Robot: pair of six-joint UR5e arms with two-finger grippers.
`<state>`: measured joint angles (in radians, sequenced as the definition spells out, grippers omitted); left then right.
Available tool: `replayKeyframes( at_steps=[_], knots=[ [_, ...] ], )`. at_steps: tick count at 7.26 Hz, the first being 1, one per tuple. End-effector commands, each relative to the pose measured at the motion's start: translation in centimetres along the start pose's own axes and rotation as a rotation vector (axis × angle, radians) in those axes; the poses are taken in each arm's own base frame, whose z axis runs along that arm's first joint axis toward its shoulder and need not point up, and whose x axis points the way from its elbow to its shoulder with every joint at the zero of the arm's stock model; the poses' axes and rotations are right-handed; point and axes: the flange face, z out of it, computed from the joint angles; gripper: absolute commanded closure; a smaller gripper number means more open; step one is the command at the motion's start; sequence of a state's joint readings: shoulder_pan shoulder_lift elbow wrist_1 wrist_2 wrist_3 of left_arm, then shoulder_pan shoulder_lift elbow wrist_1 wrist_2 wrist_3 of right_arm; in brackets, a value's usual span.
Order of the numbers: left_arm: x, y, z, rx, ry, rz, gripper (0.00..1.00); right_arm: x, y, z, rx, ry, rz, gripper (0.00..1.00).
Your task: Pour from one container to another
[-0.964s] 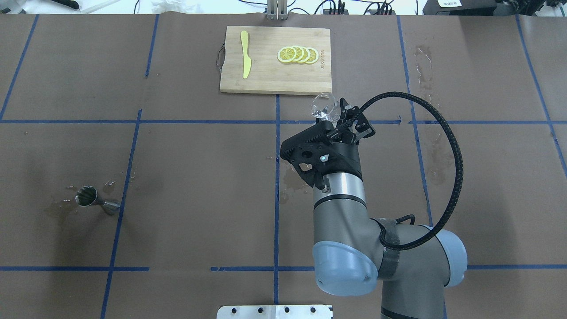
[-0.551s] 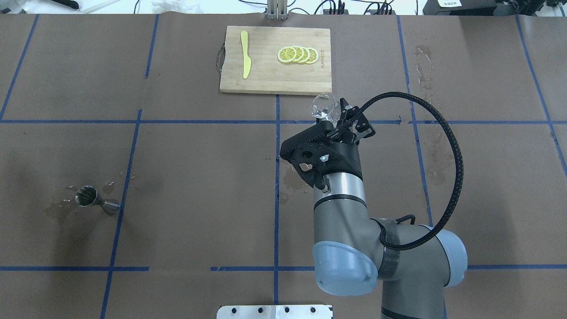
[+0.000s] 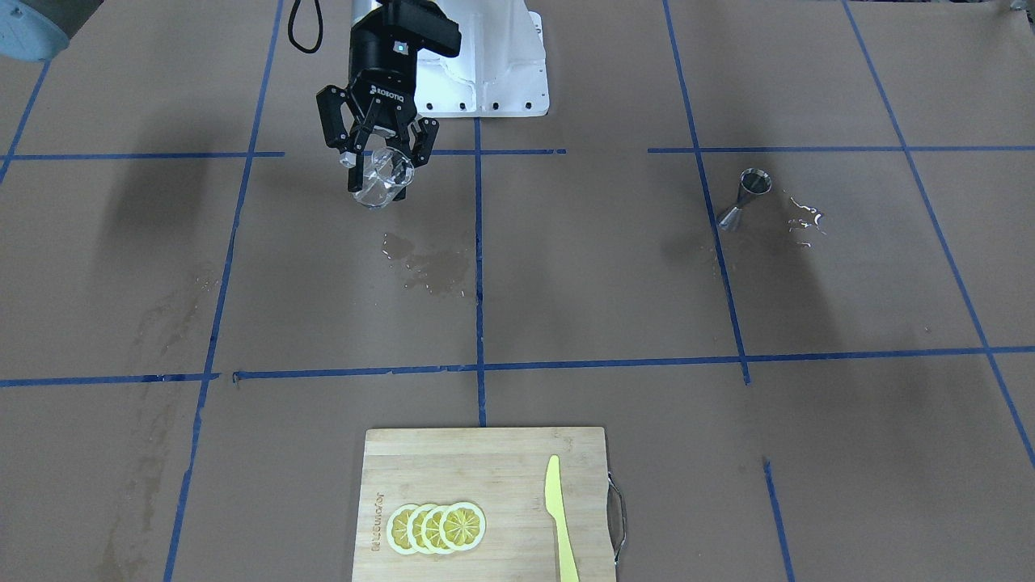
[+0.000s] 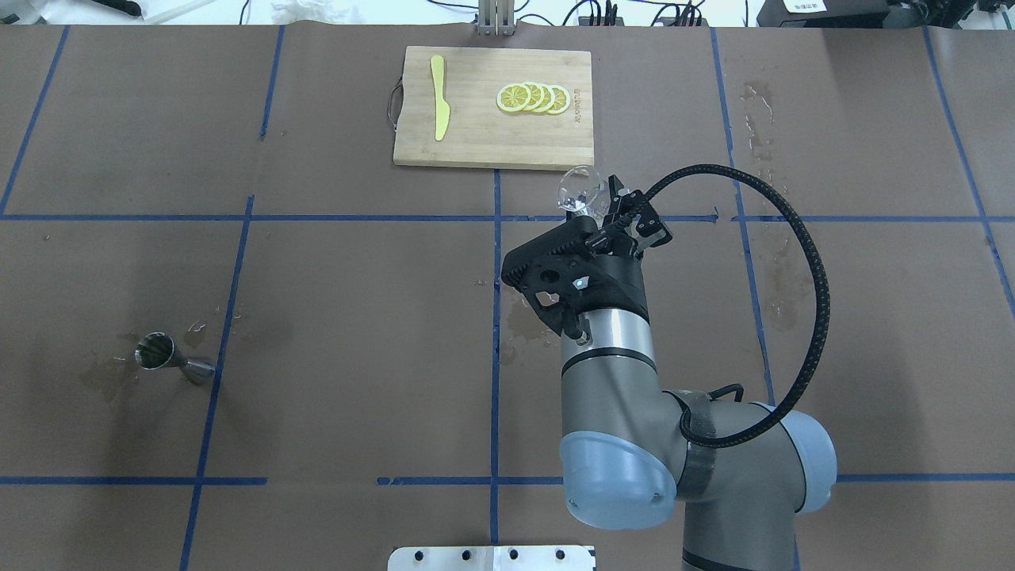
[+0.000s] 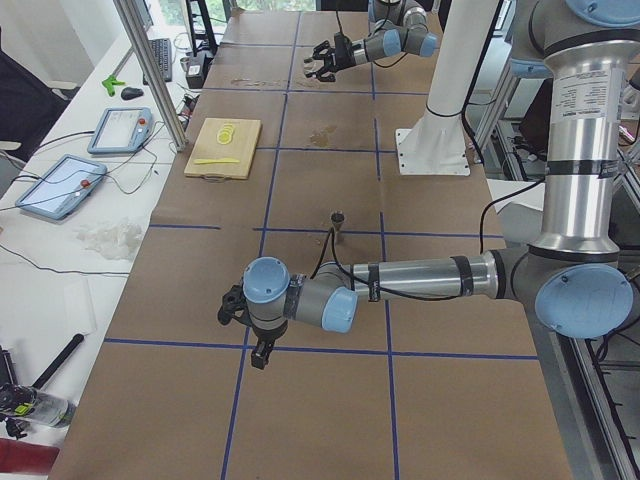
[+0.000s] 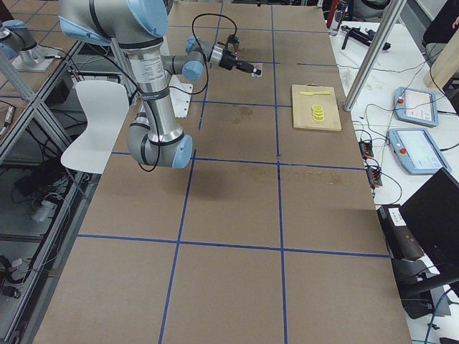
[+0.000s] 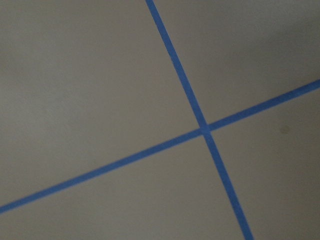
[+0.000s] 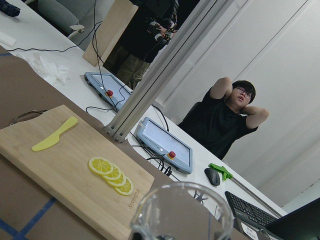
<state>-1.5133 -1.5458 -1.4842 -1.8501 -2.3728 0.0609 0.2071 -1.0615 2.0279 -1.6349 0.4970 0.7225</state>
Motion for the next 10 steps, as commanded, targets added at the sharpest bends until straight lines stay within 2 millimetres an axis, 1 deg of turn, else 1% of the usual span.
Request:
replayKeyframes(
  at_steps=[1, 2, 4, 5, 6, 7, 8, 9, 10],
  knots=[
    [0.3, 0.3, -2.2, -0.004, 0.059, -0.184, 0.00, 0.0, 0.0, 0.0, 0.000, 0.000, 0.000, 1.00],
    [0.3, 0.4, -3.8, 0.032, 0.057, -0.194, 0.00, 0.0, 0.0, 0.0, 0.000, 0.000, 0.000, 1.00],
    [0.6, -0.3, -4.3, 0.046, 0.045, -0.177, 0.00, 0.1, 0.3, 0.0, 0.009, -0.009, 0.022, 1.00],
    [0.6, -0.2, -4.3, 0.046, 0.045, -0.178, 0.00, 0.9, 2.8, 0.4, 0.032, -0.033, 0.079, 1.00],
    [0.6, -0.1, -4.3, 0.046, 0.045, -0.178, 0.00, 2.3, 5.9, 1.0, 0.050, -0.049, 0.119, 1.00],
    [0.6, -0.1, -4.3, 0.047, 0.045, -0.177, 0.00, 2.9, 6.9, 1.1, 0.056, -0.055, 0.140, 1.00],
    [0.6, -0.1, -4.3, 0.046, 0.047, -0.178, 0.00, 3.0, 7.3, 1.2, 0.058, -0.063, 0.220, 1.00],
    [0.6, -0.1, -4.3, 0.047, 0.045, -0.176, 0.00, 3.4, 9.5, 1.6, 0.015, -0.079, 0.330, 1.00],
    [0.6, -0.1, -4.3, 0.047, 0.045, -0.176, 0.00, 4.4, 12.6, 2.3, -0.011, -0.060, 0.301, 1.00]
  ],
)
